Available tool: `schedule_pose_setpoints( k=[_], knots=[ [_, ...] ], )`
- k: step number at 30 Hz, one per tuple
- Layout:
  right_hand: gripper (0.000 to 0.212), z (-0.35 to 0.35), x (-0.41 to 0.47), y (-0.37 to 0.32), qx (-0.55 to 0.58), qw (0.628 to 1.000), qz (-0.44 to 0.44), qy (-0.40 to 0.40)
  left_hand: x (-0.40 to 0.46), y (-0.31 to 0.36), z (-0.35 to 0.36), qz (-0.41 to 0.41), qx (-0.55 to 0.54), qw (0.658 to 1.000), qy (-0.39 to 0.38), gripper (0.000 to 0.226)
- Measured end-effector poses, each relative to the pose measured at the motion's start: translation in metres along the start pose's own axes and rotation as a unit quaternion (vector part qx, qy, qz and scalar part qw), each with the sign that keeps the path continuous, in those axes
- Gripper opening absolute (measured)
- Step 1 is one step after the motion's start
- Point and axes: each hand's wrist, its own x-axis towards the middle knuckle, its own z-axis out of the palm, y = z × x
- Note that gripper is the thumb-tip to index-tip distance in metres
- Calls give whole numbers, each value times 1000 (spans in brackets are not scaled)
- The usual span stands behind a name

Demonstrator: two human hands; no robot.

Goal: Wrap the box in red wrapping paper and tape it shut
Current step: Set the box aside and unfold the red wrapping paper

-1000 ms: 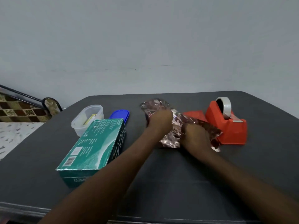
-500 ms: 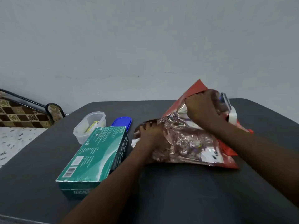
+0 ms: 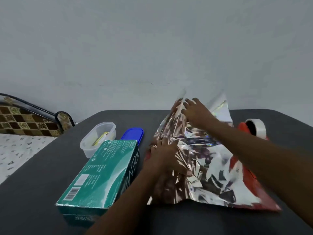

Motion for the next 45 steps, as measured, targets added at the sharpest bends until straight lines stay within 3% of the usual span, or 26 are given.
schedule_pose_setpoints(
  k=[4, 7, 13, 18, 22, 24, 28, 32, 35, 38, 40, 42, 45],
  knots=[
    [17, -9, 4, -9, 80, 992, 53, 80, 4, -2, -4, -5, -4, 1000, -13, 128],
    [20, -13, -10, -20, 165, 976, 80, 115, 7, 3, -11, -15, 18, 1000, -16, 116],
    [28, -2, -64, -38, 231, 960, 157, 21, 22, 9, -6, -2, 26, 995, 95, 74],
    [35, 28, -109, -57, 303, 933, 171, -86, 28, 0, 23, -59, 56, 995, 55, 74],
    [41, 39, -124, -57, 337, 927, 148, -78, 24, -2, 15, -60, 55, 994, 70, 78],
    [52, 35, -126, -55, 352, 919, 156, -84, 24, -3, 8, -60, 29, 991, 112, 76],
    [54, 29, -129, -58, 349, 917, 170, -91, 33, -9, -4, -67, -26, 976, 204, 48],
    [84, 26, -138, -64, 344, 915, 180, -111, 43, -11, -8, -77, -19, 976, 203, 40],
    [91, 25, -144, -63, 344, 910, 199, -122, 54, -22, -6, -103, 33, 985, 136, 47],
    [84, 24, -149, -63, 336, 914, 199, -112, 61, -30, -2, -128, 34, 987, 88, 52],
    [75, 23, -150, -62, 339, 914, 197, -102, 63, -29, 0, -124, 28, 984, 126, 51],
    [62, 20, -150, -59, 346, 912, 192, -105, 65, -21, -1, -98, 33, 980, 169, 50],
    [42, 20, -147, -59, 356, 910, 178, -117, 64, -3, 2, -46, 40, 991, 122, 64]
  ],
)
